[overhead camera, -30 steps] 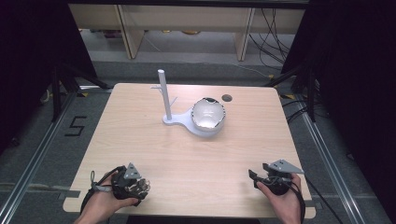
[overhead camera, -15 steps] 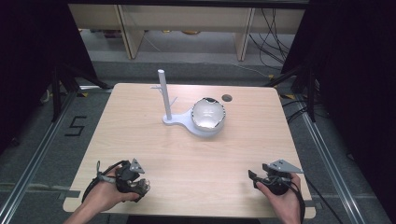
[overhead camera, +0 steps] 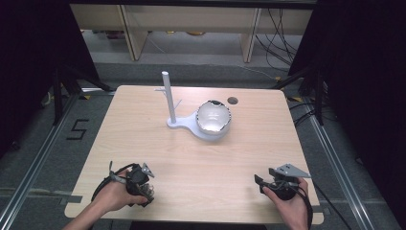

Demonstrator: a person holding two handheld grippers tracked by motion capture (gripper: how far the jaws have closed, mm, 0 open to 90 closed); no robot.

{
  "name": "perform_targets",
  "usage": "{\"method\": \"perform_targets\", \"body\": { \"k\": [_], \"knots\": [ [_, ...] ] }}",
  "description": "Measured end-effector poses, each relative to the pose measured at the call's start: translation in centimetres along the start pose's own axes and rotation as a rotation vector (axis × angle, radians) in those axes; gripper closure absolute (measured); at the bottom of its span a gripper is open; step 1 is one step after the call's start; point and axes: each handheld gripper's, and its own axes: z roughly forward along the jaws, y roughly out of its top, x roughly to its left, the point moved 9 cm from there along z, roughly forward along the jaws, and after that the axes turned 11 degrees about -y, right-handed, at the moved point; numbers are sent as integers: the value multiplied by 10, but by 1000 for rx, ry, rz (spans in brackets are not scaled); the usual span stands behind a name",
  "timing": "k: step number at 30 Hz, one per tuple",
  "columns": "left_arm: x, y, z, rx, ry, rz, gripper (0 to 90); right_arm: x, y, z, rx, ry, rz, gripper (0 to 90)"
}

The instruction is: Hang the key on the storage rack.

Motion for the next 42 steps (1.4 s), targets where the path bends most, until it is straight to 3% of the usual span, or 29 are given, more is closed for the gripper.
{"method": "perform_targets", "body": {
  "k": [5, 9, 10, 14, 18, 19, 21, 25, 27, 28, 29, 30, 32, 35, 39, 42],
  "knots": [
    [1, 1, 1, 15, 2, 4, 278, 2, 0, 0, -1, 13, 7, 361],
    [4, 1, 1, 25, 16, 11, 343, 1, 0, -1, 1, 8, 8, 361],
    [5, -1, -1, 63, 41, 36, 362, 1, 0, 0, -2, 9, 3, 361],
    [4, -1, -1, 81, 60, 49, 390, 1, 0, 0, 2, 6, 3, 361],
    [2, -1, -3, 95, 72, 64, 543, 1, 0, -1, 1, 9, 5, 361],
    [3, -2, -4, 114, 89, 91, 574, 2, 0, 0, -4, 16, 7, 361],
    [4, -2, -5, 118, 94, 97, 603, 1, 0, -1, 2, 6, 3, 361],
    [2, 0, -10, 104, 63, 94, 709, 2, 0, 0, -2, 13, 4, 362],
    [2, 0, -10, 101, 52, 79, 720, 2, -1, 0, 7, 6, 3, 362],
    [3, 1, -10, 98, 51, 79, 721, 6, -2, -1, 22, 8, 51, 362],
    [3, 1, -10, 98, 51, 79, 725, 6, -2, -1, 22, 8, 51, 362],
    [3, 1, -10, 82, 47, 72, 725, 3, -1, 0, 2, -2, 17, 362],
    [4, 2, -11, 78, 47, 70, 747, 4, 0, 1, -12, 1, 24, 362],
    [6, 1, -10, 76, 27, 28, 739, 3, -1, 0, 3, 1, 19, 361],
    [12, -4, -5, 99, 46, 20, 757, 4, -1, 0, 4, 3, 18, 361],
    [14, -2, -4, 74, 41, 11, 801, 4, -1, 0, 5, 4, 19, 361]
  ]
}}
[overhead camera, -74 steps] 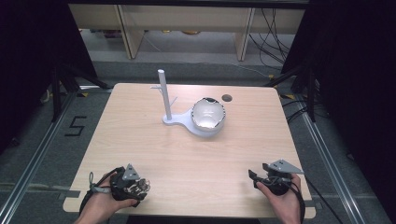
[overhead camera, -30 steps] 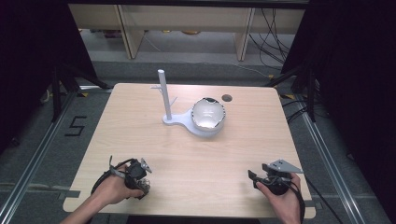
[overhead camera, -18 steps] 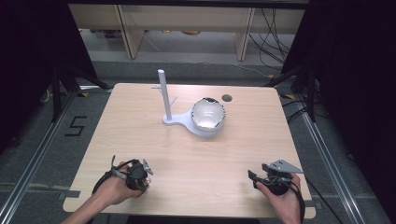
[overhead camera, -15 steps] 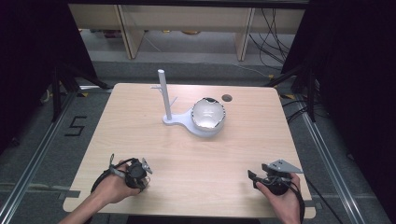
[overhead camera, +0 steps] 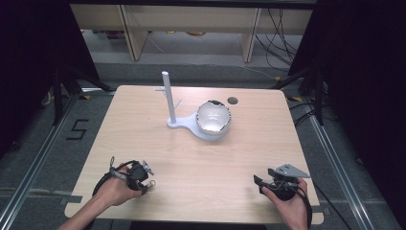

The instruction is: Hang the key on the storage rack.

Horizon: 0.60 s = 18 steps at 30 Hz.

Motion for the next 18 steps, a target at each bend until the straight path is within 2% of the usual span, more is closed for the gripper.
{"method": "perform_targets", "body": {
  "k": [1, 7, 13, 16, 18],
  "knots": [
    [0, 0, 0, 5, -4, -1, 803, 2, -1, -1, 14, 9, 14, 361],
    [0, 0, -1, 4, -7, -5, 807, 3, -1, -1, 13, 13, 14, 361],
    [-1, 0, 0, -40, -24, -21, 811, 2, -2, 0, 19, 10, 6, 361],
    [0, -1, -1, -52, -21, -21, 812, 2, -2, 0, 21, 9, 5, 361],
    [0, 0, -2, -76, -20, -25, 812, 2, -2, 0, 23, 5, 3, 361]
  ]
}}
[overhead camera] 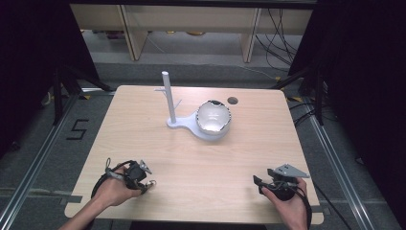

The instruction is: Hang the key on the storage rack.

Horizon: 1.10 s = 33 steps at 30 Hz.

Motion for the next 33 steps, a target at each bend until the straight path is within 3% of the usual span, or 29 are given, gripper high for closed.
{"method": "perform_targets", "body": {
  "k": [1, 3, 7, 11, 13, 15, 16, 27, 28, 29, 30, 33],
  "knots": [
    [0, 0, -1, -6, 3, -3, 813, -2, 1, 1, -14, 1, -28, 360],
    [1, 1, -3, -9, 9, 8, 813, -3, 2, 2, -25, -3, -36, 361],
    [0, 3, -9, -37, 0, -3, 813, 0, 1, 2, -12, 11, -26, 361],
    [2, 7, -16, -68, 14, 8, 812, -1, 1, 2, -10, 3, -27, 360],
    [2, 9, -19, -88, 5, -6, 812, -2, 2, 2, -21, -5, -35, 361],
    [4, 9, -22, -79, -2, 6, 812, -2, 2, 2, -21, -3, -34, 360],
    [5, 11, -24, -94, 5, 1, 812, -3, 3, 2, -39, -5, -32, 361],
    [12, 19, -37, -141, 35, -10, 812, -3, 2, 2, -28, -13, -40, 361],
    [13, 19, -40, -134, 39, -1, 812, 0, 1, 2, -24, -8, -12, 361],
    [13, 19, -40, -136, 41, -4, 812, -3, 3, 2, -38, -19, -43, 361],
    [14, 21, -40, -153, 49, -15, 812, 0, 1, 2, -24, -8, -11, 362],
    [16, 21, -44, -143, 56, -4, 812, 0, 1, 0, -9, -4, -1, 362]
  ]
}}
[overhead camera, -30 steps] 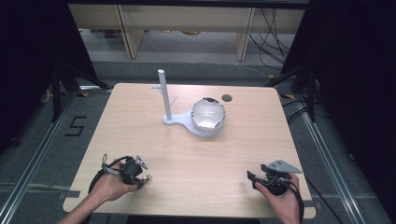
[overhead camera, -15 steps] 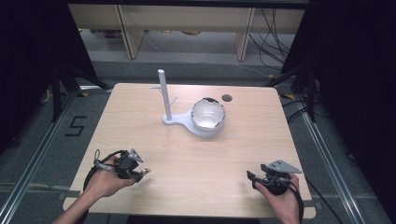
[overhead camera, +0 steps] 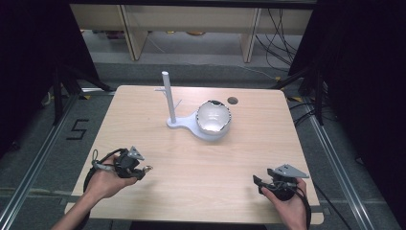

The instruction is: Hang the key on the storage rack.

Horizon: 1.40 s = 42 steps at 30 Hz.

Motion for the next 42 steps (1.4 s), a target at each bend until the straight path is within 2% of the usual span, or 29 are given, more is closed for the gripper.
{"method": "perform_targets", "body": {
  "k": [2, 4, 5, 6, 7, 8, 10, 14, 19, 20, 22, 23, 24, 26, 27, 34, 35, 37, 38, 42],
  "knots": [
    [1, 1, -2, -7, 2, 0, 812, 0, 0, 0, -2, -1, 0, 361],
    [1, 4, -3, -30, 7, -18, 812, 0, 0, 0, -1, -2, -3, 362],
    [2, 3, -5, -19, 4, -11, 812, 0, 0, 0, -1, -2, -3, 362],
    [4, 5, -7, -30, 22, -2, 812, 0, 0, 0, -1, -3, -3, 362],
    [7, 7, -8, -32, 23, 30, 812, 0, 0, 0, -1, -3, -3, 362],
    [6, 7, -9, -42, 23, 7, 812, 0, 0, 0, -1, -3, -5, 362],
    [8, 8, -10, -59, 31, -4, 812, 0, 1, 1, -11, 2, -1, 362],
    [11, 9, -12, -74, 41, 6, 812, -1, 0, 0, -6, -3, -6, 362],
    [14, 13, -16, -117, 56, 8, 811, 1, 0, 1, -10, 0, 3, 364],
    [13, 13, -16, -136, 60, -14, 811, 1, 0, 1, -10, 0, 3, 364],
    [16, 16, -17, -167, 75, -4, 812, 0, 1, 1, -12, -1, 3, 364],
    [15, 15, -18, -170, 68, -23, 812, 0, 1, 1, -12, -1, 3, 363],
    [16, 16, -19, -173, 79, -9, 812, 0, 1, 1, -11, 0, 1, 363],
    [17, 17, -21, -191, 81, -16, 812, 1, 0, 1, -11, -1, 1, 363],
    [18, 18, -22, -210, 90, -19, 812, -2, 2, 2, -25, 0, -26, 364],
    [21, 21, -26, -267, 113, -25, 811, -2, 2, 2, -26, -1, -26, 364],
    [22, 23, -26, -296, 117, -28, 812, -2, 1, 2, -26, -5, -30, 364],
    [22, 22, -27, -288, 119, -20, 812, -2, 1, 2, -25, -5, -29, 365],
    [22, 24, -26, -316, 121, -30, 811, -1, 1, 2, -26, 1, -23, 366],
    [24, 24, -27, -328, 133, -15, 811, -2, 2, 2, -33, -5, -28, 367]
  ]
}}
